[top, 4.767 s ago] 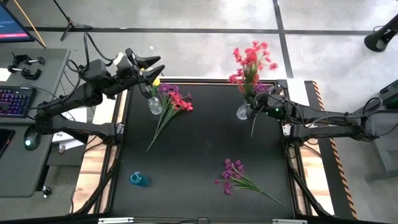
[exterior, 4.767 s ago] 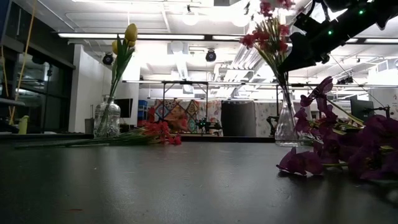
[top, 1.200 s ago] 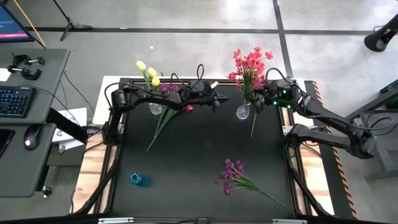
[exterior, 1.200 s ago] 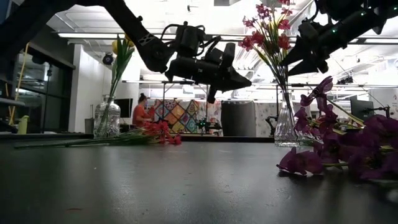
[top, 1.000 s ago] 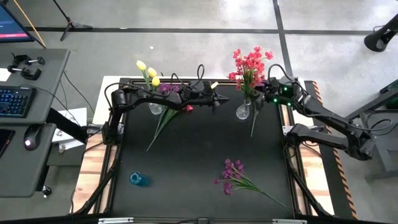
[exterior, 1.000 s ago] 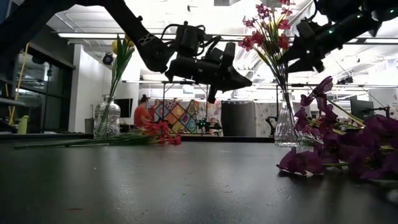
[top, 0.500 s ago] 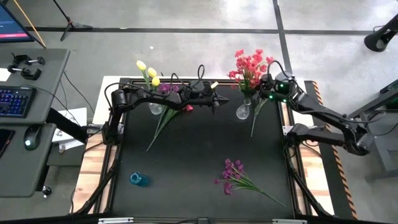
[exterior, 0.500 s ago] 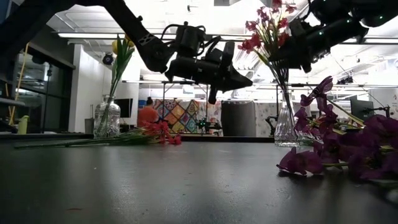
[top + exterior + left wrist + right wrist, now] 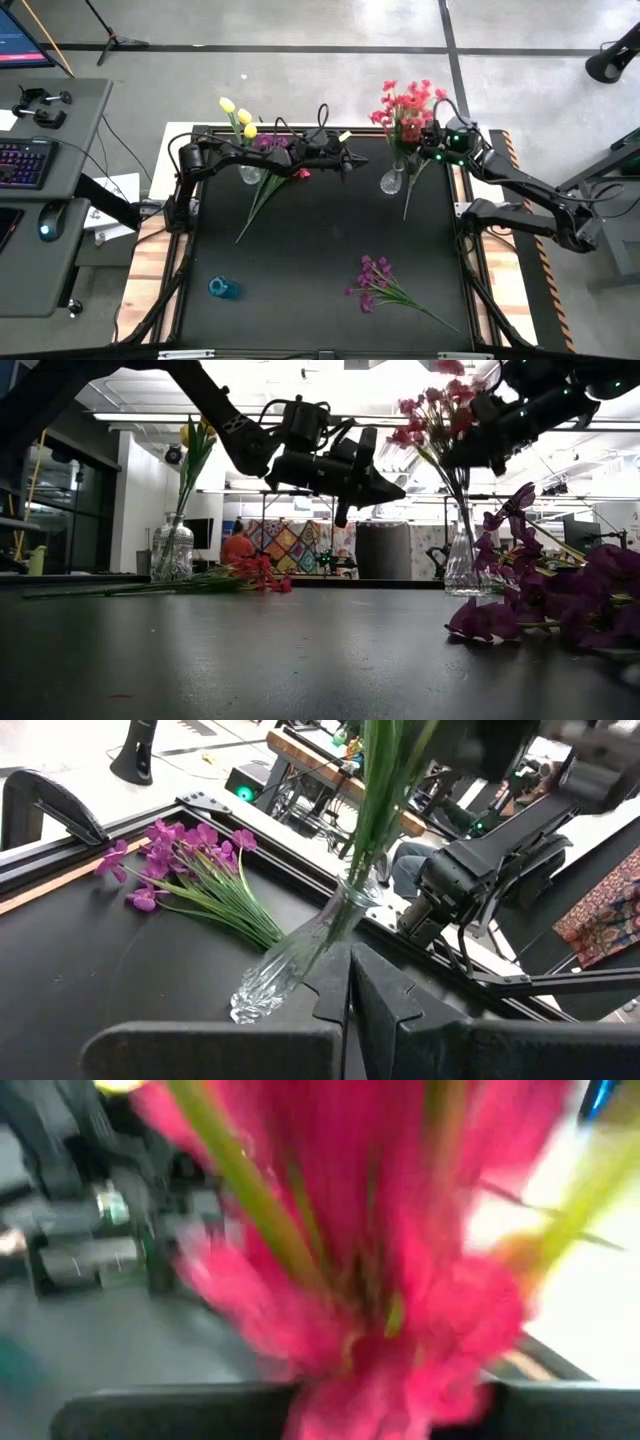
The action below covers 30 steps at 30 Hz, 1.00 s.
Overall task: Sort flowers into vase by color
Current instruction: Adjust the red flowers in the right transparent vase
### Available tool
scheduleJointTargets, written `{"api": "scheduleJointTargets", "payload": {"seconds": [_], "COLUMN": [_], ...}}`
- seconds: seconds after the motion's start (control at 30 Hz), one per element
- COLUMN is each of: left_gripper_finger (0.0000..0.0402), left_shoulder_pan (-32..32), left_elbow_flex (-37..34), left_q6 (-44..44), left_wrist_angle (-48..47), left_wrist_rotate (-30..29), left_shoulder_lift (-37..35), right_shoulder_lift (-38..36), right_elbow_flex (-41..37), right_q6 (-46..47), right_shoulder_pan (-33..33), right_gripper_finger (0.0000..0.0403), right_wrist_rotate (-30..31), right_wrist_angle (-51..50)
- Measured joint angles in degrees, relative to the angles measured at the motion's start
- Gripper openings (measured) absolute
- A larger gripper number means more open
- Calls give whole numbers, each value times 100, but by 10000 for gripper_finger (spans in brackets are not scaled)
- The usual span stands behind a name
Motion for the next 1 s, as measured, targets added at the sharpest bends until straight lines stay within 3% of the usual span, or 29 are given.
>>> {"api": "scheduleJointTargets", "payload": {"seconds": [0.43, 0.63, 0.83, 1.0], "left_gripper_finger": [0, 0, 0, 0], "left_shoulder_pan": [28, 82, 144, 140], "left_elbow_flex": [0, 0, 0, 0], "left_q6": [2, -79, -152, -151], "left_wrist_angle": [7, 16, 55, 54], "left_wrist_rotate": [-15, -17, -17, -17], "left_shoulder_lift": [0, 0, 0, 0], "right_shoulder_lift": [-7, -14, -13, -68], "right_elbow_flex": [290, 991, 1166, 1166], "right_q6": [-297, -507, -552, -606], "right_shoulder_pan": [138, 138, 186, 275], "right_gripper_finger": [72, 136, 215, 244], "right_wrist_rotate": [71, 538, 238, 158], "right_wrist_angle": [-515, -1460, -1876, -1891]}}
